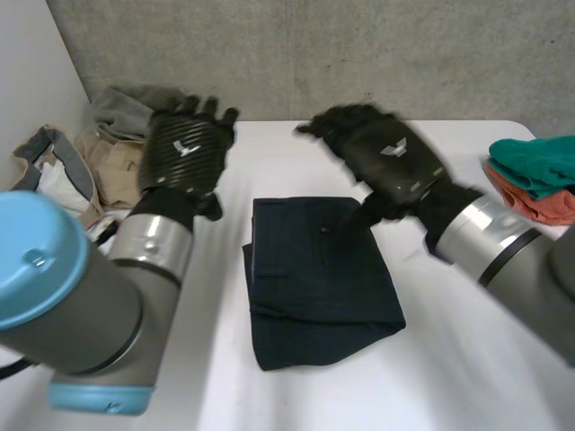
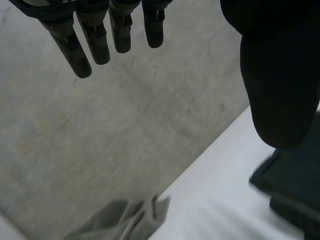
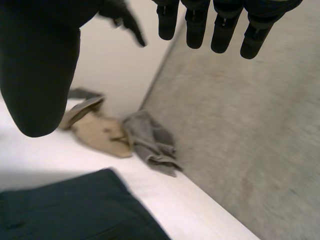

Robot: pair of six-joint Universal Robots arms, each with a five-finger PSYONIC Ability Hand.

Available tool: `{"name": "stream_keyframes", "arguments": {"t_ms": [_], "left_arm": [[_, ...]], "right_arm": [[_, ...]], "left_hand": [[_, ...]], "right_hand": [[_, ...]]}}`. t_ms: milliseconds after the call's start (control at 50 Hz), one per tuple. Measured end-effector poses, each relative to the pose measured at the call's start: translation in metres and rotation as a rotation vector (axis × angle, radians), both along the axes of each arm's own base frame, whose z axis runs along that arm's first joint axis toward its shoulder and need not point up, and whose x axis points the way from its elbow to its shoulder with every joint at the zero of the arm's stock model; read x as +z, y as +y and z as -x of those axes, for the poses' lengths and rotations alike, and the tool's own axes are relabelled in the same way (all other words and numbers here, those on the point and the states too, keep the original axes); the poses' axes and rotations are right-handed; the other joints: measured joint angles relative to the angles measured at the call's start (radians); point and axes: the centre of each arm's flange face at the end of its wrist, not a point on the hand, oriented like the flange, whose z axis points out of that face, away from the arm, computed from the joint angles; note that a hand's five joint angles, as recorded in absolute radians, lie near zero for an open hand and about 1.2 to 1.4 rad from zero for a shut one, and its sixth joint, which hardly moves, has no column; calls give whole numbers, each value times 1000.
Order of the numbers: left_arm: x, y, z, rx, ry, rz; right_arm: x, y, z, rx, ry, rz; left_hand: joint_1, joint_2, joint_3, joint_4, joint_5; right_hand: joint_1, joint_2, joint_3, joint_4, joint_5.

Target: Fold the laundry.

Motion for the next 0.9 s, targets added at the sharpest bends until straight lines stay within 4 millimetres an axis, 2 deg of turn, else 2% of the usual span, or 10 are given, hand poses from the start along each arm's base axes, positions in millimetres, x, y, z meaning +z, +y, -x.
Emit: {"name": "stream_keyframes", "arguments": {"t_ms": [80, 180, 260, 300, 360, 460, 560, 720, 820, 900], "left_arm": [[-3, -1, 28, -89, 2, -1], [-20, -6, 57, -158, -16, -53], [-42, -18, 76, -178, -33, -146], [-49, -22, 80, -178, -38, -180], [-71, -31, 86, -168, -64, -287], [-95, -33, 83, -141, -119, -419], [-110, -24, 70, -78, -195, -527], [-113, -6, 51, 9, -269, -568], [-116, -2, 48, 21, -290, -572], [-121, -1, 47, 26, -308, -575]], "right_arm": [[8, -19, 16, -66, -76, -94], [-3, -42, 27, -127, -78, -223], [-27, -63, 26, -171, -16, -379], [-35, -70, 25, -187, 7, -417], [-54, -85, 22, -228, 70, -470], [-75, -92, 15, -242, 158, -462], [-98, -84, 1, -196, 263, -433], [-133, -70, -12, -133, 401, -406], [-142, -69, -11, -145, 467, -369], [-139, -69, -10, -166, 498, -329]], "left_hand": [[0, 0, 0, 0, 0], [0, 0, 0, 0, 0], [0, 0, 0, 0, 0], [0, 0, 0, 0, 0], [0, 0, 0, 0, 0], [0, 0, 0, 0, 0], [0, 0, 0, 0, 0], [0, 0, 0, 0, 0], [0, 0, 0, 0, 0], [0, -1, 0, 0, 0]], "right_hand": [[0, 0, 0, 0, 0], [0, 0, 0, 0, 0], [0, 0, 0, 0, 0], [0, 0, 0, 0, 0], [0, 0, 0, 0, 0], [0, 0, 0, 0, 0], [0, 0, 0, 0, 0], [0, -9, 0, 0, 0], [-29, -27, -11, 0, 0], [-39, -33, -11, 0, 0]]}}
